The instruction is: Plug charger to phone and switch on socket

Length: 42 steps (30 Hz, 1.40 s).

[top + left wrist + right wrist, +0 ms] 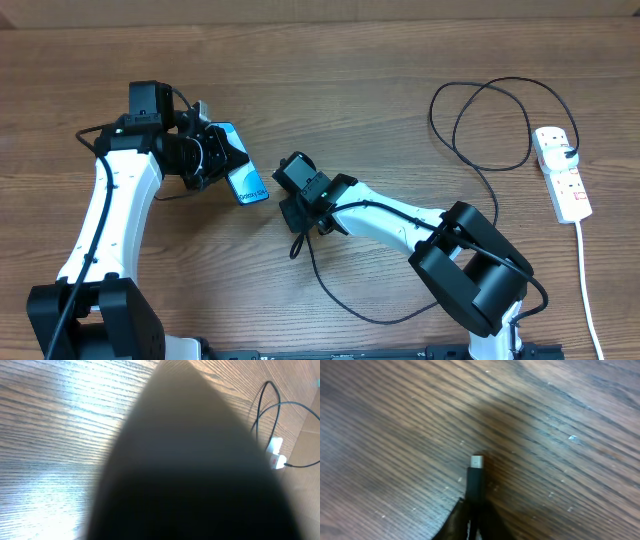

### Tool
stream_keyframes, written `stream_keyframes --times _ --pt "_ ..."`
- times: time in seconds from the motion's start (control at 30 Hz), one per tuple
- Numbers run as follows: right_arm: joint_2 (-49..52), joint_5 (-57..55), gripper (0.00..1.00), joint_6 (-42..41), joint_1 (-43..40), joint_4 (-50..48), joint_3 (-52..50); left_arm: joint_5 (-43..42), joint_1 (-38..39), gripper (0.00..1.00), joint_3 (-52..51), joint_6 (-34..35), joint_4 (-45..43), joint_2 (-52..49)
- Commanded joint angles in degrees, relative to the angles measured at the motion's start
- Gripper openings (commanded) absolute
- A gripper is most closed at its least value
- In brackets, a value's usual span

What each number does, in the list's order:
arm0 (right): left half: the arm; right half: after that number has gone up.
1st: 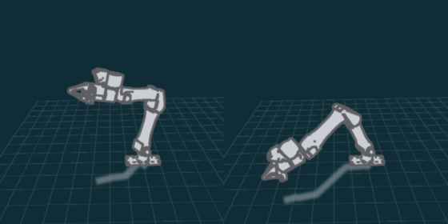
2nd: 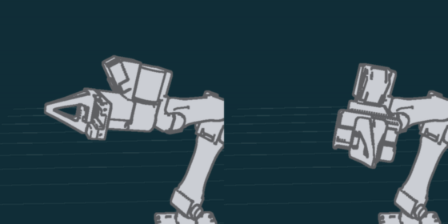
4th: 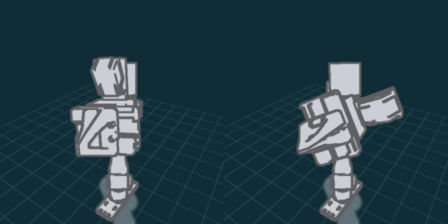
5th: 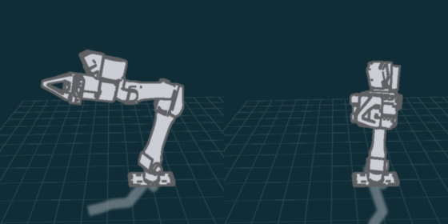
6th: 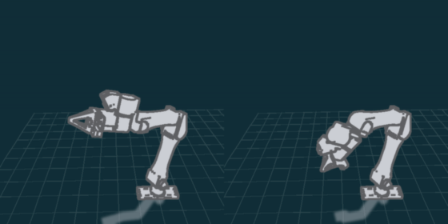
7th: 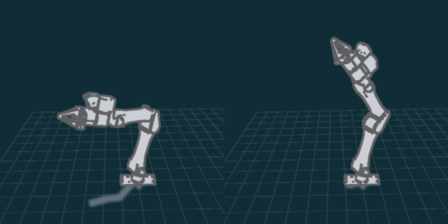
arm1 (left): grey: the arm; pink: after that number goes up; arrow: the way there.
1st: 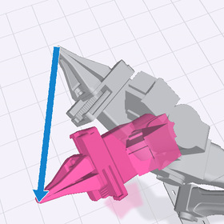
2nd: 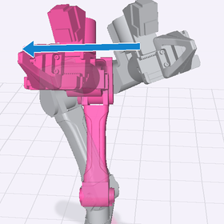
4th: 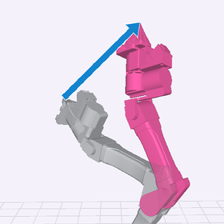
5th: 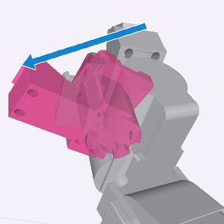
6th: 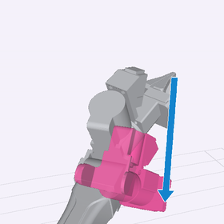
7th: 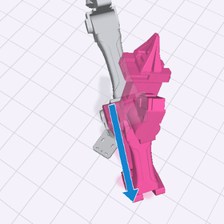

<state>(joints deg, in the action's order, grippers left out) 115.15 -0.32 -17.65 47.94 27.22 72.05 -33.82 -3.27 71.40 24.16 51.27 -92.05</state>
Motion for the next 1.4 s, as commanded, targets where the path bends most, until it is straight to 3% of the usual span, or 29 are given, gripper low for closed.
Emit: stream_keyframes --times 0.0,0.73,1.0,1.13,1.37 --pt "1.6 0.0 0.14 -0.1 -0.1 -0.4 0.7 -1.8 -0.2 0.04 0.7 -1.5 -0.2 0.7" --pt "1.7 -2.2 0.17 -0.1 -0.1 -3.3 0.7 -1.8 -0.2 0.04 0.7 -1.5 -0.2 0.7" --pt "1.7 -2.2 0.24 -0.1 -0.1 -3.6 0.7 -1.8 -0.2 0.04 0.7 -1.5 -0.2 0.7" --pt "1.7 -2.2 0.04 -0.1 -0.1 -3.5 0.7 -1.8 -0.2 0.04 0.7 -1.5 -0.2 0.7" --pt "0.3 2.8 0.04 -0.2 -1.2 -0.3 1.0 -4.5 -0.2 0.04 0.7 -1.5 -0.3 0.7"
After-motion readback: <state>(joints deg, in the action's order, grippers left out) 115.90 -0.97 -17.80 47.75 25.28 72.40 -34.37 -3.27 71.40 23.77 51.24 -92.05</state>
